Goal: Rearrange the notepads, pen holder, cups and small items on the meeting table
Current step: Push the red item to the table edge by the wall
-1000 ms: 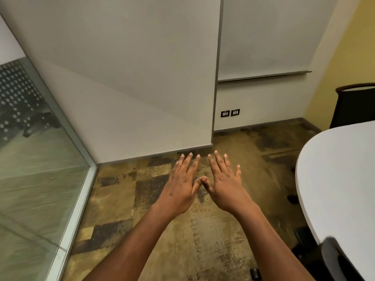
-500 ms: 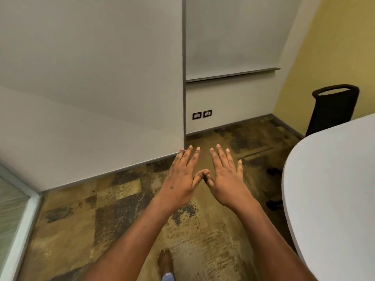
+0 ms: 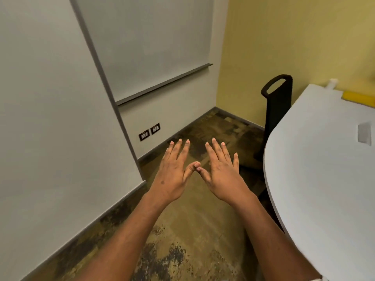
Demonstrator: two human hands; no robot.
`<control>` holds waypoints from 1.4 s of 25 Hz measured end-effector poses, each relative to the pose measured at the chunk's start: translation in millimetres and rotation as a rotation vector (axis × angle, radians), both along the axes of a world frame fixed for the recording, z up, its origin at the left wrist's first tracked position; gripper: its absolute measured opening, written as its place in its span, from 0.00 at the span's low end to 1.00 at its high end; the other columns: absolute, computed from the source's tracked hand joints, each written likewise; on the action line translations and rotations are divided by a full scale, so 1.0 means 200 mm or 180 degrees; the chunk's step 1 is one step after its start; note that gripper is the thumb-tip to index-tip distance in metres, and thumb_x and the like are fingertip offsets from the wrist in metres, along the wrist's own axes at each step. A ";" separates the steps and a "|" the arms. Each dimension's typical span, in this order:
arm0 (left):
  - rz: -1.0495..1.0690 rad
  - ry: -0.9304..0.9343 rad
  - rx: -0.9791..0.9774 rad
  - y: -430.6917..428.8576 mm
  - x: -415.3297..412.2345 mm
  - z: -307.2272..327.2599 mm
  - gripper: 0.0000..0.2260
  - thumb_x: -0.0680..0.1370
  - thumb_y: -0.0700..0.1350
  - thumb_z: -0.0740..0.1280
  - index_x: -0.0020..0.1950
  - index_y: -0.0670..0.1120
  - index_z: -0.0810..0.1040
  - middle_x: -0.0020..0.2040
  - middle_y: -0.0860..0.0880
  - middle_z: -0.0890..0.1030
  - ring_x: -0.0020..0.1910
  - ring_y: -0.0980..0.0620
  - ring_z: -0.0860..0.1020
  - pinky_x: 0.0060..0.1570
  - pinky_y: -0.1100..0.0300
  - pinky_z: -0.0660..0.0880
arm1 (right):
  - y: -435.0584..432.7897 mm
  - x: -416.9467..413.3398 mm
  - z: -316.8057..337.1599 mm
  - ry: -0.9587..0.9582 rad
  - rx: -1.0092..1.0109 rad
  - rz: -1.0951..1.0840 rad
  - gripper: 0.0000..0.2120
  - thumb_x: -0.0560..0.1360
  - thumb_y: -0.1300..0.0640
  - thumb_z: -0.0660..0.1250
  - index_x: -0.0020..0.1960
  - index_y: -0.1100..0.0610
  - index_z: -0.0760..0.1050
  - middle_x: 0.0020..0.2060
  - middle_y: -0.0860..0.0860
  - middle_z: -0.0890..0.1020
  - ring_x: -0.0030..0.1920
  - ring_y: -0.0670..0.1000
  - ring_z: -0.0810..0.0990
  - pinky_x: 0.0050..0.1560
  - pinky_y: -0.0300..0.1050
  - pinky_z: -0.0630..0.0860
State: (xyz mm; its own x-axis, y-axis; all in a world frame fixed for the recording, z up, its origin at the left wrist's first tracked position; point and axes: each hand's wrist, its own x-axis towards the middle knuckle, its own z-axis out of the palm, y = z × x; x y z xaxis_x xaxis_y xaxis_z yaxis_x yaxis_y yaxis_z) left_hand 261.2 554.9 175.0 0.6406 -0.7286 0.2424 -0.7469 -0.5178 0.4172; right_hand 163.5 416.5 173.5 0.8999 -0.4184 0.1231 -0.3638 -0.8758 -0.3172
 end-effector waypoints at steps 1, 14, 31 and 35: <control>-0.0046 0.0007 0.0019 -0.05 0.07 -0.01 0.35 0.73 0.70 0.40 0.77 0.55 0.45 0.79 0.51 0.48 0.76 0.54 0.41 0.74 0.56 0.43 | -0.05 0.06 -0.01 0.0006 -0.0008 -0.0057 0.36 0.75 0.32 0.44 0.77 0.46 0.39 0.76 0.44 0.35 0.75 0.48 0.31 0.74 0.60 0.38; -0.0038 0.0130 -0.0127 -1.09 1.15 -0.04 0.36 0.74 0.70 0.41 0.77 0.52 0.44 0.79 0.52 0.48 0.77 0.54 0.42 0.76 0.53 0.47 | -1.06 1.18 0.03 -0.0008 -0.0090 -0.0003 0.35 0.76 0.35 0.44 0.77 0.48 0.39 0.76 0.45 0.35 0.75 0.50 0.33 0.71 0.60 0.36; -0.0958 0.0412 -0.0378 -2.28 2.80 -0.12 0.39 0.73 0.71 0.40 0.78 0.50 0.45 0.79 0.50 0.48 0.77 0.55 0.43 0.76 0.53 0.47 | -2.06 2.59 -0.02 0.0030 -0.0018 -0.1195 0.35 0.78 0.36 0.46 0.78 0.50 0.39 0.76 0.47 0.37 0.75 0.49 0.32 0.74 0.59 0.36; -0.1119 0.0707 -0.0403 -2.43 2.99 -0.15 0.39 0.72 0.71 0.41 0.78 0.51 0.46 0.79 0.52 0.47 0.76 0.57 0.41 0.75 0.55 0.46 | -2.20 2.77 -0.07 0.0102 0.0066 -0.1377 0.35 0.78 0.35 0.47 0.78 0.50 0.39 0.76 0.46 0.37 0.75 0.48 0.32 0.74 0.60 0.38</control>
State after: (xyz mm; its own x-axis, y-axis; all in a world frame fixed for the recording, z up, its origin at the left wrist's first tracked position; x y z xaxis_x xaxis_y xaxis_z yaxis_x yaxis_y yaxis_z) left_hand 860.0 68.7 145.5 0.4054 -0.8852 0.2281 -0.7537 -0.1825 0.6314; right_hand 717.8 -24.2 159.8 0.6442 -0.7600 0.0856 -0.7060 -0.6340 -0.3155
